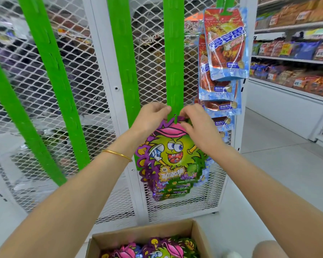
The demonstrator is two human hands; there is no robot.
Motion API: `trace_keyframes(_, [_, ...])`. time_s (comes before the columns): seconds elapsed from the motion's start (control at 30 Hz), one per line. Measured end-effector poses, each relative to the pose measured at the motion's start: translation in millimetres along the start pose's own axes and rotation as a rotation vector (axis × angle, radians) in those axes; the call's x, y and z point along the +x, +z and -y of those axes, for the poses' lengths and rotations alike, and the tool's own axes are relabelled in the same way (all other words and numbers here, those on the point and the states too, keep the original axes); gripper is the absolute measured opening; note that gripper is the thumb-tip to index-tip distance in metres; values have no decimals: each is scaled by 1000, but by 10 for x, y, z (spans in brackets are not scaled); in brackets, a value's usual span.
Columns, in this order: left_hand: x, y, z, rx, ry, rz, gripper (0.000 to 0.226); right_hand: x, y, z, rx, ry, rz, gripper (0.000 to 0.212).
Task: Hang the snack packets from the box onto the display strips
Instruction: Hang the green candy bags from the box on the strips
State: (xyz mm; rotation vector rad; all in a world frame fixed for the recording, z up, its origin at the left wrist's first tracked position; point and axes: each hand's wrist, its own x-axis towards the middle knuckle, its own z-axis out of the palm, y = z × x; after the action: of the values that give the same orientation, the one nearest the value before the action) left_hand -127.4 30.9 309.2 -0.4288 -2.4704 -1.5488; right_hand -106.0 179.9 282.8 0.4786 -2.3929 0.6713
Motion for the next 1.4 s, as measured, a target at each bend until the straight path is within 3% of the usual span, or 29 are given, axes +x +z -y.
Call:
trace_keyframes(0.1, [-85, 34, 189, 142, 89, 7, 40, -177, 56, -4, -117, -32, -141, 27])
trace_keyframes(0.17, [-201, 41, 353, 370, 186, -73, 54, -369, 115, 9, -136, -43, -204, 29])
trace_keyframes(0.27, [-553, 73, 592, 458, 257, -157, 58, -782, 327, -24, -29, -12, -120, 32])
trace_keyframes(0.37, [-1048, 175, 988, 447, 192, -98, 49, -1297, 644, -132, 59, 97, 157, 29])
trace_keyframes(0.57, [-1840, 372, 2045, 433, -72, 193, 37, -2148, 1388, -399, 66, 358, 931, 33])
trace_keyframes(0.7, [-2036, 444, 2464, 388, -262, 192, 33, -2404, 1811, -274, 53, 383, 1265, 47])
trace_keyframes(0.77, [-2032, 484, 2527, 293, -381, 182, 33, -2574, 1989, -163, 103, 369, 1362, 68])
trace_keyframes(0.9, [-1988, 493, 2620, 198, -455, 181, 34, -2978, 2258, 21, -35, 261, 1520, 111])
trace_keyframes(0.97, [-2004, 457, 2631, 159, -495, 174, 33, -3086, 2302, 76, -77, 287, 1548, 121])
trace_keyframes(1.07, [-2031, 411, 2596, 165, -511, 195, 34, -3145, 2267, 155, -171, 240, 1491, 113])
trace_keyframes(1.13, [-2050, 387, 2568, 164, -505, 203, 33, -3132, 2232, 211, -204, 178, 1453, 97])
trace_keyframes(1.27, [-2124, 369, 2561, 169, -538, 217, 32, -2983, 2152, 239, -123, 96, 1319, 35])
trace_keyframes(1.33, [-2177, 373, 2560, 177, -566, 237, 31, -2906, 2088, 244, -218, -87, 1257, 24])
trace_keyframes(1.4, [-2245, 386, 2576, 211, -608, 280, 32, -2891, 2039, 227, -343, -259, 1213, 33])
